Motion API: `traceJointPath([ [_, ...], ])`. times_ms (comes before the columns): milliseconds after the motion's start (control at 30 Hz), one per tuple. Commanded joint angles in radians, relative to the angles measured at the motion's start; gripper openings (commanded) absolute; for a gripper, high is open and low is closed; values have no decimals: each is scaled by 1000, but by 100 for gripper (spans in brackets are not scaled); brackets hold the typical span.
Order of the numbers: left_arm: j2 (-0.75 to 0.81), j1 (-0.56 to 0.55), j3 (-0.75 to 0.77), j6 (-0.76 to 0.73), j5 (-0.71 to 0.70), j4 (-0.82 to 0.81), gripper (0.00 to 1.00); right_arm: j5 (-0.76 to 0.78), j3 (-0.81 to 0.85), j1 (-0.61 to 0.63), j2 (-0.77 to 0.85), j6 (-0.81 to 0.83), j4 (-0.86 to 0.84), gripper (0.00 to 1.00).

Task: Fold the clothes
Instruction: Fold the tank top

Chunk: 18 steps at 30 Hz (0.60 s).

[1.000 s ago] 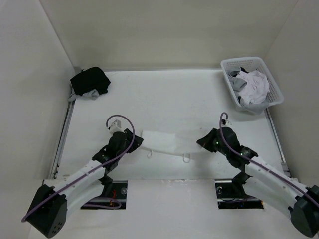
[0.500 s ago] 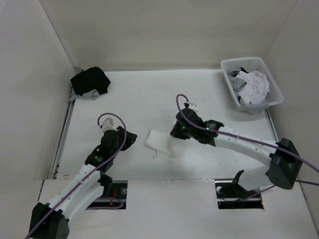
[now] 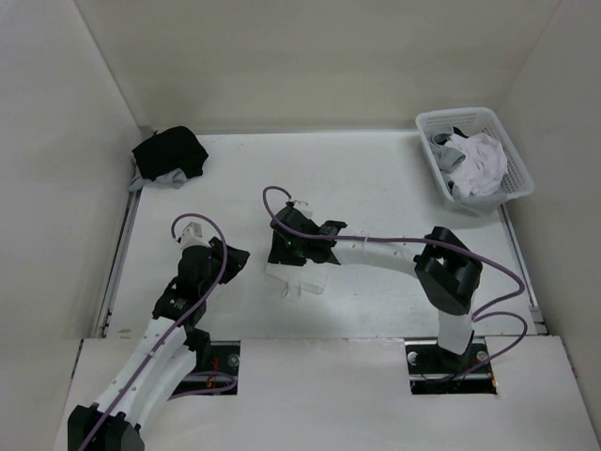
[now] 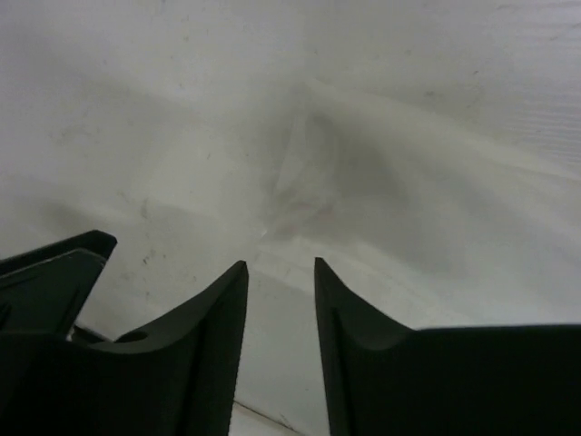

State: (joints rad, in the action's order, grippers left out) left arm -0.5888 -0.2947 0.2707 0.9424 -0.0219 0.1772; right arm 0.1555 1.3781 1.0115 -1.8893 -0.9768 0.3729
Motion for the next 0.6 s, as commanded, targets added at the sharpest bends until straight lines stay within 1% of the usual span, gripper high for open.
traceJointPath([
  [0,29,7,27,-33,20,7,34,-36,-2,26,48,0,-168,47],
  [33,32,4,36,-34,16,14,34,-40,-26,28,76,4,-210,49],
  [100,34,-13,56,-37,5,19,34,-21,-106,28,165,1,-268,49],
  [167,17,-59,71,-37,-12,-4,33,22,-198,23,261,4,-298,47],
  [200,-12,-94,82,-37,-30,-22,33,42,-246,17,309,6,-304,42],
  [300,-124,-216,116,-40,-97,-80,33,67,-376,5,430,30,-316,8],
  [333,-153,-247,127,-40,-124,-88,33,79,-425,5,481,52,-316,0],
  [400,-154,-301,128,-40,-154,-88,34,152,-520,6,592,96,-307,0],
  [467,-83,-352,85,-37,-190,-87,37,237,-617,26,714,124,-289,0],
  [500,-38,-372,61,-36,-213,-73,39,263,-663,31,772,127,-276,5],
  [567,32,-401,19,-7,-246,-9,47,271,-750,22,893,118,-261,23],
])
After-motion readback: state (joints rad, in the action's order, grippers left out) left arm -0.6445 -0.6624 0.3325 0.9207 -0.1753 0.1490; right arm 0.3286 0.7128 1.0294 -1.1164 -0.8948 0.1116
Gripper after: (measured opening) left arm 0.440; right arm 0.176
